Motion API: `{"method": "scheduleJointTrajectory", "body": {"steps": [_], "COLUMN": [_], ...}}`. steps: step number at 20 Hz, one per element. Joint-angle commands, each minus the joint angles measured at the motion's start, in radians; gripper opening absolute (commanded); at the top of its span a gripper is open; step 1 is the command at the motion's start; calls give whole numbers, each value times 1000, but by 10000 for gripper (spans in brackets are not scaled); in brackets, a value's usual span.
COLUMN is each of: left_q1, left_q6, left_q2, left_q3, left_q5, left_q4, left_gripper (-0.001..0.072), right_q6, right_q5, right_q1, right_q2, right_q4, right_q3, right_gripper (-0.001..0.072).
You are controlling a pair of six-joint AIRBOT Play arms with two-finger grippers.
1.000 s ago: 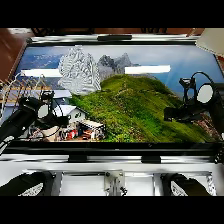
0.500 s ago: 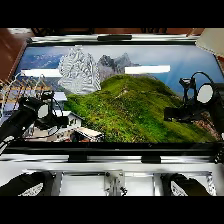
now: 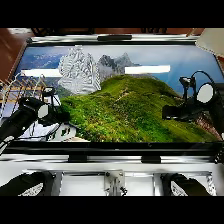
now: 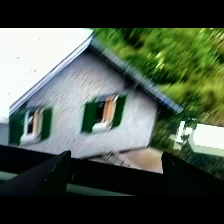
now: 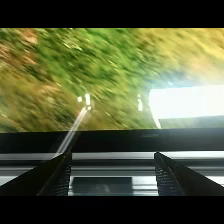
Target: Fold the shirts.
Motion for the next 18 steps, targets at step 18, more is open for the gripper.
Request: {"method": "scheduleJointTrajectory", "body": {"steps": [18], "left_q1": [105], "left_q6": [177], "left_q2": [-650], "left_q3": [716], "left_q5": [151], "left_q4": [-128], "left_gripper": [720], "right_q6": [-46], "right_q5": [-204], "right_q1": [1], "right_q2": [-1], "right_q4": [194], "right_q3": [0], "right_gripper": [619]}}
